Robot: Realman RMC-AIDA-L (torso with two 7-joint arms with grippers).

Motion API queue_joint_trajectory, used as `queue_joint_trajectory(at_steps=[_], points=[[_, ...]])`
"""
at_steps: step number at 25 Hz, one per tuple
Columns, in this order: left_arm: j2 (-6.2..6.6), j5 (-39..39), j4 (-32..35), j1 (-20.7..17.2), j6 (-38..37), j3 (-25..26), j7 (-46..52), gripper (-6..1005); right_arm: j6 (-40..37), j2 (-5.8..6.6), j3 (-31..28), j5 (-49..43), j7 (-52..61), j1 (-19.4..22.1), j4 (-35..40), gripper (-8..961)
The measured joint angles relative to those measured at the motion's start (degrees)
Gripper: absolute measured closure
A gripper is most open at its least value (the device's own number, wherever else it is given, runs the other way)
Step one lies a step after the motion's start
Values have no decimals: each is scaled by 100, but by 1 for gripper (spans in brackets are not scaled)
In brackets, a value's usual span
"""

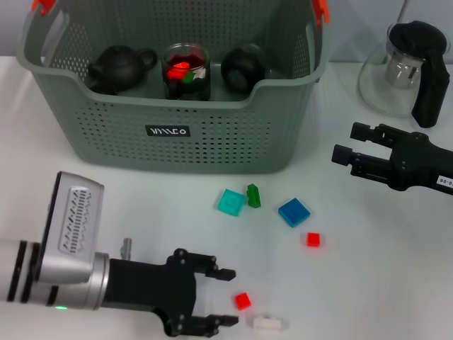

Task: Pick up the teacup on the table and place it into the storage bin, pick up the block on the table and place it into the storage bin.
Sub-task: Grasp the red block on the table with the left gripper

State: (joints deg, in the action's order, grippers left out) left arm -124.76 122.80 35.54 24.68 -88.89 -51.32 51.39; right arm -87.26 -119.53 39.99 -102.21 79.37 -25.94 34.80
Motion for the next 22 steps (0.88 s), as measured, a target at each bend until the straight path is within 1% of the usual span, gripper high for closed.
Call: queue_joint_trajectory(at_steps=[5,13,22], points=[[-4,-352,-383,3,305,-40,-676,420,2,0,0,-13,14,1,0,147],[-5,-399,-839,187,682,-155,-839,576,1,0,0,-15,17,1,0,148],[-4,-417,-1059,315,943,-266,-845,598,-1,0,0,-19,17,1,0,148]])
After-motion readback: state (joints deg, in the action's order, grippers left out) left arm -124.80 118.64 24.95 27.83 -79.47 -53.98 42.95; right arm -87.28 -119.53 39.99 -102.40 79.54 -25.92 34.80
